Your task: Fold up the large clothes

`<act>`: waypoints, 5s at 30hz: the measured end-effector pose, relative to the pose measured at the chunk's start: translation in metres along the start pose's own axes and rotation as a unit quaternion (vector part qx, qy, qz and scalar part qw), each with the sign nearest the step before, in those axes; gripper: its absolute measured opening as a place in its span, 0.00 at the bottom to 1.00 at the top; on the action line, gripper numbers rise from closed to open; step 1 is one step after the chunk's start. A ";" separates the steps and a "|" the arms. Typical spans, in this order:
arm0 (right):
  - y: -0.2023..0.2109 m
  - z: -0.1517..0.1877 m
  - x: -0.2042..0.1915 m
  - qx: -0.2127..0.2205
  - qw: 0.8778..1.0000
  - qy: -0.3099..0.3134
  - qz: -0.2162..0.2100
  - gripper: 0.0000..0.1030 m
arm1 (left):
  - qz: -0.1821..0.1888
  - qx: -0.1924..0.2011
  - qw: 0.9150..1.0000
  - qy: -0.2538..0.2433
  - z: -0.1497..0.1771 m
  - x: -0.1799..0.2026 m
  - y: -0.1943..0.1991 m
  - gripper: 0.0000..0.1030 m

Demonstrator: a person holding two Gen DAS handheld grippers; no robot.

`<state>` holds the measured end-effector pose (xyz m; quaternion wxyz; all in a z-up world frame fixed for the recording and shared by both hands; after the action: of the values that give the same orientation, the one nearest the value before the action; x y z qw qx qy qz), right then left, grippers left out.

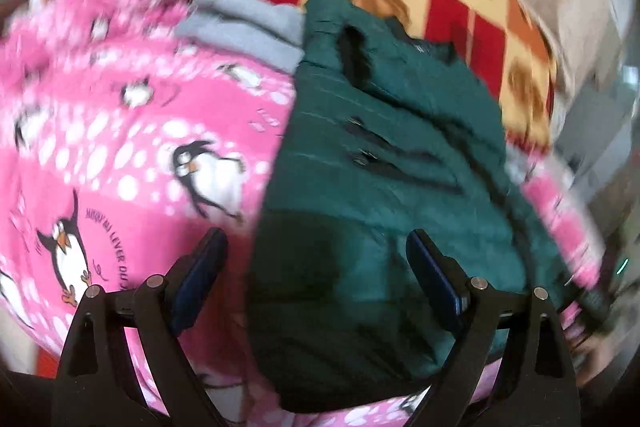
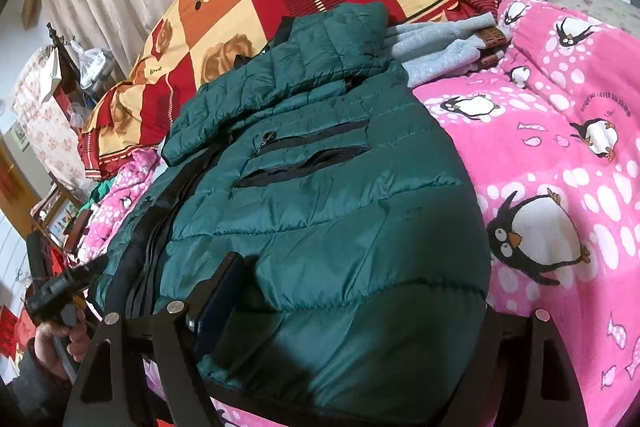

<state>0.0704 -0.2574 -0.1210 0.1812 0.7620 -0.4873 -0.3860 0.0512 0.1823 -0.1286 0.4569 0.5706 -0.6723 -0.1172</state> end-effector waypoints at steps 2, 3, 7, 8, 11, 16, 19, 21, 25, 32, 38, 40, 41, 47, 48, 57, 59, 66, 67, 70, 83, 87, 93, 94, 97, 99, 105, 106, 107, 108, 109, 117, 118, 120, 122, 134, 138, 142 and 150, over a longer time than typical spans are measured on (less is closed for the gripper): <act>0.001 0.000 0.000 0.000 1.000 -0.002 0.000 0.79 | 0.050 -0.016 0.997 0.050 -0.004 -0.012 -0.003 0.88; 0.001 0.000 0.000 0.001 1.000 -0.003 -0.001 0.79 | 0.065 -0.022 0.996 0.062 -0.005 -0.013 -0.004 0.88; 0.003 0.000 0.000 0.001 1.000 -0.004 -0.002 0.80 | 0.117 -0.046 0.990 0.071 -0.011 -0.004 -0.009 0.88; 0.003 0.000 0.000 0.001 1.000 -0.004 -0.002 0.80 | 0.145 -0.056 0.985 0.073 -0.011 0.004 -0.010 0.88; 0.004 0.000 0.001 -0.001 1.000 -0.010 -0.009 0.80 | 0.186 -0.090 0.975 0.078 -0.010 0.015 -0.013 0.88; 0.015 -0.011 0.005 -0.001 0.999 -0.043 -0.020 0.79 | 0.209 -0.143 0.962 0.102 -0.031 0.017 -0.033 0.88; 0.008 -0.021 0.003 -0.020 0.999 -0.033 -0.026 0.79 | 0.186 -0.161 0.966 0.076 -0.039 0.023 -0.042 0.87; -0.002 -0.026 0.004 -0.038 0.998 -0.024 -0.031 0.77 | 0.165 -0.161 0.971 0.057 -0.039 0.024 -0.045 0.82; -0.012 -0.039 0.019 -0.048 0.996 -0.054 -0.043 0.48 | 0.097 -0.159 0.982 0.009 -0.033 0.020 -0.045 0.37; -0.001 -0.050 -0.017 -0.108 0.991 0.074 -0.040 0.43 | 0.021 -0.173 0.982 -0.074 -0.032 0.030 -0.045 0.36; -0.017 -0.049 -0.012 -0.145 0.985 0.087 -0.028 0.44 | -0.020 -0.155 0.978 -0.136 -0.024 0.046 -0.056 0.65; -0.019 -0.044 -0.009 -0.127 0.987 0.096 -0.013 0.44 | -0.028 -0.143 0.979 -0.141 -0.023 0.047 -0.057 0.66; -0.019 -0.042 -0.007 -0.110 0.989 0.093 -0.009 0.44 | -0.030 -0.137 0.980 -0.140 -0.022 0.047 -0.057 0.66; -0.020 -0.039 -0.005 -0.092 0.993 0.080 0.008 0.41 | -0.040 -0.122 0.983 -0.133 -0.025 0.050 -0.061 0.66; -0.018 -0.041 -0.008 -0.089 0.992 0.090 0.008 0.36 | -0.046 -0.118 0.983 -0.135 -0.026 0.050 -0.061 0.66; 0.006 -0.041 -0.025 -0.045 0.993 0.113 0.010 0.18 | -0.092 -0.087 0.979 -0.157 -0.031 0.059 -0.039 0.15; 0.013 -0.038 -0.030 -0.039 0.992 0.117 0.007 0.17 | -0.104 -0.081 0.977 -0.168 -0.028 0.061 -0.030 0.14; 0.041 -0.018 -0.041 -0.028 0.993 0.116 -0.003 0.17 | -0.113 -0.074 0.975 -0.177 -0.009 0.059 0.001 0.14; 0.043 -0.014 -0.041 -0.030 0.993 0.115 -0.003 0.17 | -0.111 -0.074 0.976 -0.175 -0.007 0.059 0.005 0.14; 0.050 -0.004 -0.042 -0.034 0.994 0.107 -0.004 0.17 | -0.109 -0.073 0.976 -0.177 0.000 0.062 0.017 0.14; 0.095 0.029 -0.055 -0.033 0.997 0.054 -0.051 0.17 | -0.098 -0.085 0.977 -0.169 0.029 0.058 0.061 0.14; 0.107 0.032 -0.061 -0.030 0.996 0.060 -0.057 0.17 | -0.091 -0.087 0.979 -0.162 0.034 0.056 0.072 0.14; 0.130 0.033 -0.070 -0.014 0.996 0.067 -0.063 0.17 | -0.075 -0.082 0.981 -0.159 0.042 0.060 0.094 0.14; 0.133 0.033 -0.070 -0.012 0.995 0.070 -0.065 0.17 | -0.070 -0.082 0.982 -0.157 0.044 0.060 0.099 0.14; 0.145 0.035 -0.074 -0.004 0.995 0.076 -0.067 0.17 | -0.050 -0.085 0.985 -0.144 0.050 0.058 0.110 0.14; 0.151 0.037 -0.073 -0.002 0.995 0.075 -0.068 0.17 | -0.039 -0.087 0.986 -0.138 0.055 0.058 0.118 0.14; 0.171 0.043 -0.079 0.004 0.994 0.084 -0.072 0.17 | -0.012 -0.098 0.985 -0.144 0.074 0.060 0.136 0.14; 0.173 0.044 -0.081 0.004 0.994 0.087 -0.072 0.17 | -0.004 -0.102 0.985 -0.142 0.076 0.060 0.138 0.14; 0.175 0.045 -0.083 0.004 0.993 0.089 -0.072 0.17 | 0.006 -0.105 0.985 -0.140 0.078 0.060 0.140 0.14; 0.176 0.045 -0.084 0.004 0.993 0.090 -0.072 0.17 | 0.021 -0.109 0.984 -0.140 0.081 0.060 0.141 0.14; 0.178 0.045 -0.084 0.003 0.993 0.092 -0.072 0.17 | 0.031 -0.110 0.983 -0.142 0.083 0.061 0.142 0.14; 0.175 0.012 -0.076 0.024 0.993 0.086 -0.075 0.17 | 0.113 -0.070 0.988 -0.076 0.045 0.057 0.149 0.13; 0.175 0.005 -0.075 0.030 0.993 0.082 -0.077 0.17 | 0.118 -0.059 0.989 -0.061 0.036 0.056 0.149 0.13; 0.174 -0.010 -0.074 0.047 0.993 0.067 -0.087 0.17 | 0.123 -0.042 0.991 -0.038 0.021 0.054 0.148 0.13; 0.173 -0.024 -0.073 0.064 0.992 0.056 -0.094 0.17 | 0.126 -0.026 0.991 -0.019 0.004 0.053 0.147 0.12; 0.147 -0.097 -0.074 0.129 0.987 0.035 -0.088 0.17 | 0.099 0.057 0.993 -0.036 -0.100 0.074 0.121 0.11; 0.115 -0.122 -0.065 0.118 0.991 0.036 -0.057 0.17 | 0.068 0.050 0.995 -0.049 -0.130 0.081 0.083 0.11; 0.071 -0.150 -0.053 0.095 0.994 0.038 -0.026 0.17 | 0.035 0.027 0.998 -0.037 -0.156 0.071 0.032 0.11; -0.013 -0.182 -0.016 0.046 0.999 -0.005 0.004 0.17 | -0.004 -0.002 1.000 0.009 -0.180 0.048 -0.055 0.12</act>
<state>0.2140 -0.2557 -0.0070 0.1450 0.7660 -0.5082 -0.3660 0.2255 0.1878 -0.0430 0.4640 0.5730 -0.6657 -0.1149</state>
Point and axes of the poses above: each gripper's, at about its wrist camera, not at the fingertips, and y roughly against the way its jaws point, x to its right, z to its underside, the point moved 7 cm from there along -y, roughly the way its jaws point, and after that the axes turned 6 degrees about -x, right-handed, at the moved point
